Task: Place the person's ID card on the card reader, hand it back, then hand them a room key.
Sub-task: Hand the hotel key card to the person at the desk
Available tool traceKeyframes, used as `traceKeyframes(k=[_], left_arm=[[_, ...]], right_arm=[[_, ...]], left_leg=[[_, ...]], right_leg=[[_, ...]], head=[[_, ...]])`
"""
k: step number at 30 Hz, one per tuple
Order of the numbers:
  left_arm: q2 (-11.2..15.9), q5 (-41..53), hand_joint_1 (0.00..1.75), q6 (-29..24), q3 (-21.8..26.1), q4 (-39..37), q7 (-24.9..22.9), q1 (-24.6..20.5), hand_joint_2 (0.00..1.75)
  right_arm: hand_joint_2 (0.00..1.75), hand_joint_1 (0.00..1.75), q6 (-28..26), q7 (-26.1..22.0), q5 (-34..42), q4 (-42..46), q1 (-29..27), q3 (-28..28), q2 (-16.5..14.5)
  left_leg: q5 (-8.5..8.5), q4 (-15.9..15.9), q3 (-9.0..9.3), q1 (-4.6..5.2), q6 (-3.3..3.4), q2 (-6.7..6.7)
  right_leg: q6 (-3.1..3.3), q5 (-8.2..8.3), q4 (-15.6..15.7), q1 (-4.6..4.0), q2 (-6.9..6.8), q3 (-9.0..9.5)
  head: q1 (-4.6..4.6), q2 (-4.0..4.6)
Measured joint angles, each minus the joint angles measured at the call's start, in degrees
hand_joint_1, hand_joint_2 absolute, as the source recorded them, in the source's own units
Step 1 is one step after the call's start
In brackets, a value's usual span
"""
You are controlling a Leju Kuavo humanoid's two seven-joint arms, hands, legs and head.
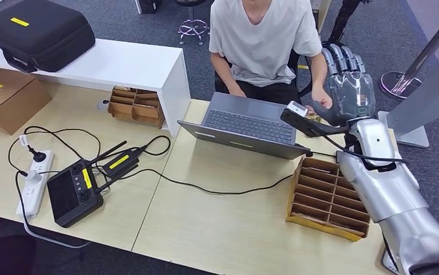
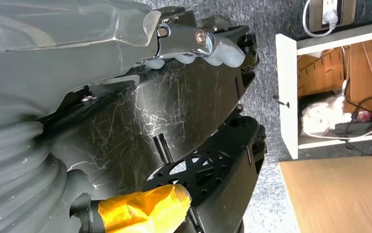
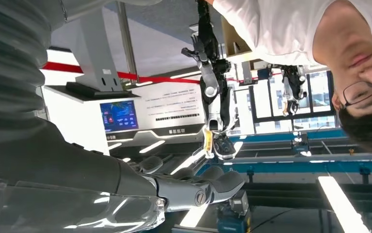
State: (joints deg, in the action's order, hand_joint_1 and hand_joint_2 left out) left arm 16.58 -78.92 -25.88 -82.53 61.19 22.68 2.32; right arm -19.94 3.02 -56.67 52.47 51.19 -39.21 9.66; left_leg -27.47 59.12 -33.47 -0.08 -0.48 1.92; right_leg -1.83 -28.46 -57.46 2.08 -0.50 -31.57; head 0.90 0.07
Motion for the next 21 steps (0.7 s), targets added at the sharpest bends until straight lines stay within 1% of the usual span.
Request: traceKeyframes(k=[2, 5, 6, 9, 11, 14, 18, 21], left_arm=[[-0.02, -0.83, 0.00, -0.76, 0.00, 0.24, 0.49, 0.03, 1.75], [-0.10, -2.35, 0.00, -2.12, 0.00, 0.71, 1.24, 0.07, 1.75], [-0.12, -2.78, 0.00, -2.49, 0.00, 0.87, 1.42, 0.07, 1.75], [-0.13, -4.58, 0.00, -3.65, -0.01, 1.44, 2.27, 0.13, 1.75], [-0.12, -6.28, 0.00, -4.73, -0.02, 2.03, 3.39, 0.26, 1.75], [-0.11, -8.54, 0.00, -6.06, -0.02, 2.89, 5.20, 0.52, 1.75], [-0.10, -10.19, 0.00, -6.70, -0.07, 3.49, 6.61, 0.64, 1.75], [-0.10, -10.88, 0.00, -6.85, -0.13, 3.85, 7.57, 0.82, 1.75]], right_arm=[[1.75, 0.00, -1.12, -1.20, 1.28, 1.96, -1.67, 0.92, 1.24], [0.44, 0.00, -1.90, -2.59, 2.92, 6.14, -4.93, 2.33, 3.43], [0.44, 0.00, -1.88, -2.78, 3.25, 7.60, -6.01, 2.73, 4.13], [1.75, 0.00, -1.32, -3.44, 4.80, 12.36, -9.46, 3.78, 6.44], [1.75, 0.00, -0.87, -4.21, 6.25, 16.98, -12.84, 4.67, 8.53], [1.75, 0.00, -1.12, -5.38, 7.44, 25.33, -19.83, 6.71, 12.21], [1.75, 0.00, -2.06, -6.73, 7.53, 33.97, -28.17, 9.41, 15.92], [1.75, 0.00, -3.55, -8.14, 7.15, 40.73, -36.00, 12.01, 18.89]], left_leg=[[0.00, 0.00, -0.01, -0.02, 0.00, -0.01], [-0.02, 0.00, -0.04, -0.03, -0.01, -0.05], [-0.03, 0.00, -0.04, -0.03, -0.01, -0.08], [-0.04, 0.00, -0.03, -0.04, -0.01, -0.13], [-0.04, 0.00, -0.04, -0.05, 0.00, -0.08], [-0.06, 0.00, -0.11, -0.06, 0.01, -0.02], [-0.15, 0.00, -0.11, -0.06, 0.08, -0.14], [-0.18, 0.00, -0.14, -0.06, 0.12, 0.00]], right_leg=[[0.00, 0.00, 0.00, -0.02, -0.01, -0.01], [0.00, -0.01, 0.01, -0.03, 0.00, -0.02], [0.00, -0.01, 0.01, -0.03, 0.02, -0.03], [0.00, -0.01, 0.03, -0.04, 0.05, -0.07], [0.00, -0.02, 0.07, -0.05, -0.02, -0.06], [-0.01, -0.03, 0.09, -0.06, -0.11, -0.05], [-0.04, -0.06, 0.10, -0.06, 0.00, -0.11], [-0.15, -0.16, 0.12, -0.06, -0.16, -0.03]], head=[[-0.01, 0.00], [-0.02, 0.00], [-0.01, 0.00], [-0.01, 0.00], [-0.02, 0.00], [-0.02, 0.00], [0.00, 0.00], [-0.01, 0.00]])
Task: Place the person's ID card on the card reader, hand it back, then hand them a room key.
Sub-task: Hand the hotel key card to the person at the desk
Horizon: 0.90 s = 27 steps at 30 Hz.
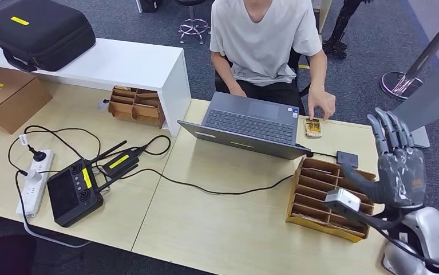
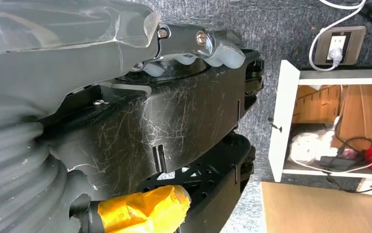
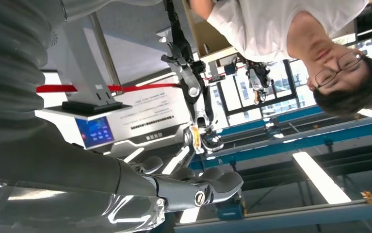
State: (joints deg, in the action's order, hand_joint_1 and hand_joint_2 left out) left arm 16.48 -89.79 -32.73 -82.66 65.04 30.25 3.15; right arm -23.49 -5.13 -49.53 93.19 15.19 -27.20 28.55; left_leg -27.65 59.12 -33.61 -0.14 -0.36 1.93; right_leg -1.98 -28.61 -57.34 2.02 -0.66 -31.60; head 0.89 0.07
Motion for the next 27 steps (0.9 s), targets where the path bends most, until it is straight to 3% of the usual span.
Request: traceKeyframes(k=[4, 11, 20, 27], left_arm=[[0.02, -0.12, 0.00, -0.29, 0.00, 0.32, 0.37, 0.09, 1.75], [0.11, -0.16, 0.00, -0.34, 0.00, 0.40, 0.42, 0.11, 1.75], [0.10, -0.17, 0.00, -0.33, 0.00, 0.40, 0.77, 0.21, 1.75], [0.00, -0.16, 0.00, -0.24, 0.00, 0.40, 0.90, 0.29, 1.75]], right_arm=[[1.75, 0.00, -0.75, -0.99, -0.42, 5.89, -6.81, 2.86, 2.50], [1.75, 0.00, -0.79, -1.81, -1.13, 10.12, -11.41, 5.22, 4.05], [1.75, 0.00, -6.38, -3.34, -6.56, 18.43, -26.75, 11.37, 5.36], [1.75, 0.00, -9.49, 2.26, -10.60, 22.03, -36.09, 12.25, 6.92]], left_leg=[[-0.07, -0.01, 0.01, 0.01, -0.06, -0.17], [-0.07, 0.00, 0.10, 0.00, -0.06, -0.18], [-0.21, -0.01, 0.07, 0.00, -0.03, -0.14], [-0.23, -0.02, 0.09, 0.01, -0.01, -0.21]], right_leg=[[0.00, -0.01, -0.01, 0.01, 0.19, -0.03], [0.00, -0.01, -0.01, 0.01, 0.19, 0.01], [0.07, -0.12, 0.00, 0.01, 0.15, 0.00], [0.04, -0.16, 0.00, 0.01, 0.19, 0.03]], head=[[0.02, 0.00], [0.00, 0.00], [0.01, 0.00], [0.01, 0.00]])
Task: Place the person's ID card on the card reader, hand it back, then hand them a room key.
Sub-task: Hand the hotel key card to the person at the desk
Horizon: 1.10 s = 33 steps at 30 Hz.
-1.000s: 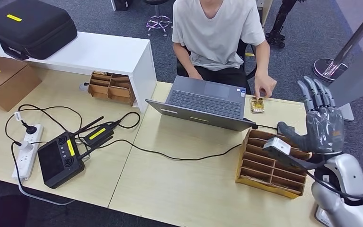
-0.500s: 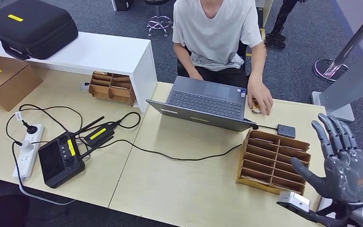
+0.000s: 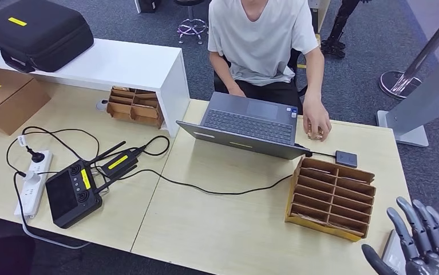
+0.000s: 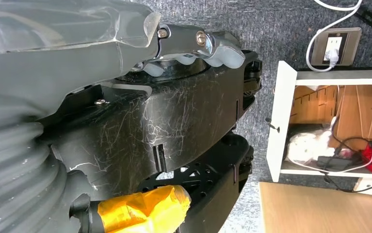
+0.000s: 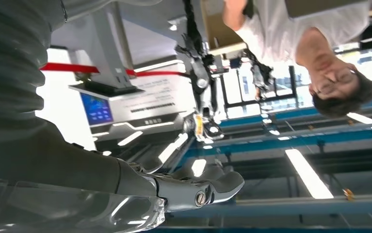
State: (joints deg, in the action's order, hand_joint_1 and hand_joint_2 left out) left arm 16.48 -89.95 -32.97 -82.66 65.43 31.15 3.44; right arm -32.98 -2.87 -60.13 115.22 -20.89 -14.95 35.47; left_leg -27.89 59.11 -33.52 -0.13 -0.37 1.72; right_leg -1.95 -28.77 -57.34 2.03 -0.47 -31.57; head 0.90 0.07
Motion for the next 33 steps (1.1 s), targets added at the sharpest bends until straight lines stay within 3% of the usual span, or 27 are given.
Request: traceKeyframes(k=[5, 15, 33], left_arm=[[0.00, 0.01, 0.00, 0.14, 0.00, -0.02, -0.24, -0.04, 1.75], [0.00, 0.01, 0.00, 0.14, 0.00, -0.02, -0.73, -0.13, 1.75], [0.02, -0.01, 0.00, 0.20, 0.00, -0.02, -2.33, -0.48, 1.75]], right_arm=[[1.75, 0.00, 0.63, 2.67, 0.33, -0.25, -1.53, -0.74, 0.72], [1.75, 0.00, 2.23, 3.24, 1.19, -1.91, -1.28, -2.32, 0.94], [1.75, 0.00, 9.46, 1.06, 5.10, -13.97, 6.85, -3.52, -0.79]], left_leg=[[0.00, 0.00, 0.04, 0.00, 0.00, -0.07], [0.00, 0.00, 0.03, 0.00, 0.00, -0.06], [0.00, 0.00, 0.05, 0.01, 0.00, -0.05]], right_leg=[[0.00, 0.01, 0.00, 0.00, 0.07, 0.00], [0.00, 0.01, 0.00, 0.00, 0.07, 0.01], [0.01, 0.01, 0.00, 0.01, 0.07, 0.01]], head=[[0.00, 0.00], [0.01, 0.00], [0.01, 0.00]])
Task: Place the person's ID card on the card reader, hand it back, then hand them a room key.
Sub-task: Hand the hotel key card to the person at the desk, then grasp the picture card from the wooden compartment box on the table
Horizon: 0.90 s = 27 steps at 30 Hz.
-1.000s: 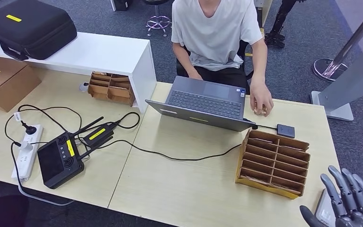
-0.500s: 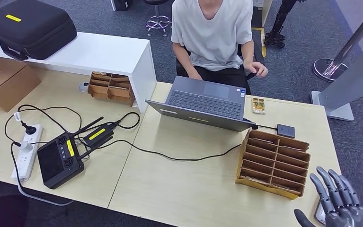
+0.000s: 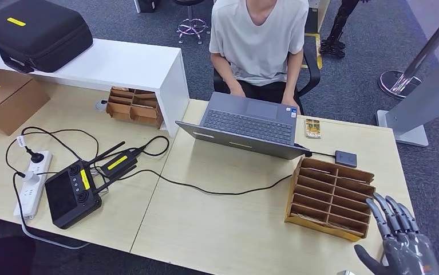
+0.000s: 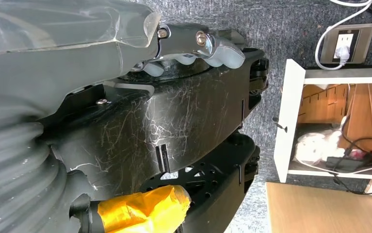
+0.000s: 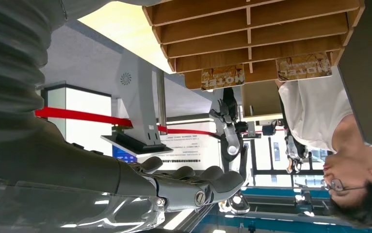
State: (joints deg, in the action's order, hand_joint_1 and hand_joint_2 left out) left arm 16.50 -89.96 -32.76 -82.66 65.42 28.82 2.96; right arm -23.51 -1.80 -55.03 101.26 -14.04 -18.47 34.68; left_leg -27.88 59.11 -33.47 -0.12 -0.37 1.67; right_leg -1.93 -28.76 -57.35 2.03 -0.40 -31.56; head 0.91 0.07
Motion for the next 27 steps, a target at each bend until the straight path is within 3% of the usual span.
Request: traceKeyframes(k=[27], left_arm=[[0.00, 0.02, 0.00, 0.06, 0.00, 0.00, -0.21, -0.02, 1.75]], right_arm=[[1.75, 0.00, -0.07, 0.52, 2.22, -4.37, -0.09, -1.97, -3.11]], left_leg=[[0.00, 0.00, 0.00, 0.00, 0.00, 0.00]], right_leg=[[0.00, -0.01, 0.00, 0.00, 0.00, -0.01]], head=[[-0.01, 0.00]])
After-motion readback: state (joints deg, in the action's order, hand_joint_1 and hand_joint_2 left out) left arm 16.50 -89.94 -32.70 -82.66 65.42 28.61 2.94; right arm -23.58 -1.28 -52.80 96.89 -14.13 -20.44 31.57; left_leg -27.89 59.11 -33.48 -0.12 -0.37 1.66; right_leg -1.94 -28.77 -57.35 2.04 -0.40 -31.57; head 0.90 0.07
